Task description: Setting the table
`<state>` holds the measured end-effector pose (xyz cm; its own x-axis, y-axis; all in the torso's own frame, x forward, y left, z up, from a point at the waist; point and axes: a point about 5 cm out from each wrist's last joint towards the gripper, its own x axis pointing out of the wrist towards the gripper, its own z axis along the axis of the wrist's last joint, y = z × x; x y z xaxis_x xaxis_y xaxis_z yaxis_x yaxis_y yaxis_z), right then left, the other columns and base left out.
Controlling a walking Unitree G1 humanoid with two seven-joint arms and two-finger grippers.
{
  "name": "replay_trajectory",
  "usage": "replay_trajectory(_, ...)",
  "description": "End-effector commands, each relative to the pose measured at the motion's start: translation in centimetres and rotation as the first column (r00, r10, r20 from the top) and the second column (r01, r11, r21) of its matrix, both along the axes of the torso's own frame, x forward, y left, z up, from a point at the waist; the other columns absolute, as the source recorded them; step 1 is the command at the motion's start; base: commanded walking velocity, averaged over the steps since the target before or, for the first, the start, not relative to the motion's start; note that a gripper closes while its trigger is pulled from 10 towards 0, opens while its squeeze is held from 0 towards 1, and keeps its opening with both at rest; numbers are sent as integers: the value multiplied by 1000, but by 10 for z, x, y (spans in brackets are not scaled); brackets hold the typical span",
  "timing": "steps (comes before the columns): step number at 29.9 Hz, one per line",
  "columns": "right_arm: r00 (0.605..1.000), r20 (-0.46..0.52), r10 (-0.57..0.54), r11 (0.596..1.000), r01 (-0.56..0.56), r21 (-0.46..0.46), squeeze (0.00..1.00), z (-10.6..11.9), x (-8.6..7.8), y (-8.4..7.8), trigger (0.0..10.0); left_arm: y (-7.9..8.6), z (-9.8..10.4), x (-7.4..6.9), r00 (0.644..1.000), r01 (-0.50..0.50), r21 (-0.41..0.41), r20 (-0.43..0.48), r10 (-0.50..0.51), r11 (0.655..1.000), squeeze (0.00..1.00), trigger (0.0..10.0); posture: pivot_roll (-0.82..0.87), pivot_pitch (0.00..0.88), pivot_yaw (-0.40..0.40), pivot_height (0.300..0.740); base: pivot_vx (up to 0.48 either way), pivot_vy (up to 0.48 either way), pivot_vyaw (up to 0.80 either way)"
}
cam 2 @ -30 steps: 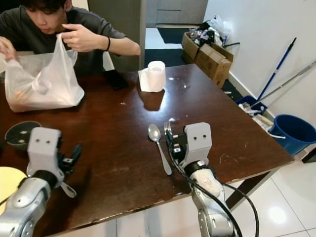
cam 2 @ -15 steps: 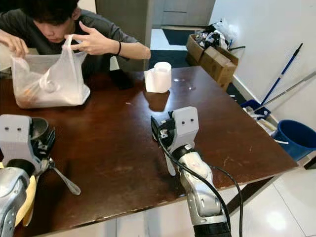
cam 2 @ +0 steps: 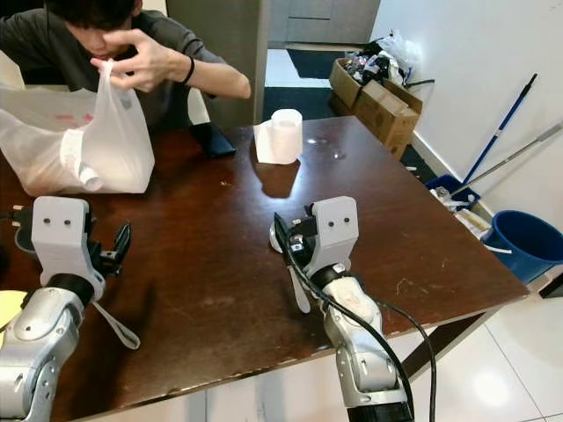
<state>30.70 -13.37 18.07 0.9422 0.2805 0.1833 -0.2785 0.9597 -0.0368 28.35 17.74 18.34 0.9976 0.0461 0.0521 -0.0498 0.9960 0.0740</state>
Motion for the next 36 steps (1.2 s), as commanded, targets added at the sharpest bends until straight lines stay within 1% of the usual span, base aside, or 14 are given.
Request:
replay_trajectory(1, 1000, -19, -15, 1000, 15, -1, 0, -4, -1, -3, 10000, -3, -3, 2, 1000, 4, -2, -10, -4, 1000, 0, 10000, -26, 0, 39, 740, 0, 0, 0)
replay_trajectory(10, 1000, -17, -16, 1000, 16, 4, 0, -4, 2, -1, 10000, -3, -3, 2, 1000, 11, 2, -5, -11, 1000, 0, 10000, -19, 0, 40, 740, 0, 0, 0)
replay_trajectory(24, 999, -22, -26, 1000, 26, 5, 0, -5, 2, -3, 10000, -5, -6, 2, 1000, 21, -5, -10, -21, 1000, 0, 10000, -20, 0, 41, 740, -294, 0, 0)
replay_trajectory(36, 999, -25, -20, 1000, 20, 8, 0, -6, 3, -1, 10000, -5, -5, 3, 1000, 20, -5, -9, -20, 1000, 0, 10000, -19, 0, 42, 740, -361, 0, 0)
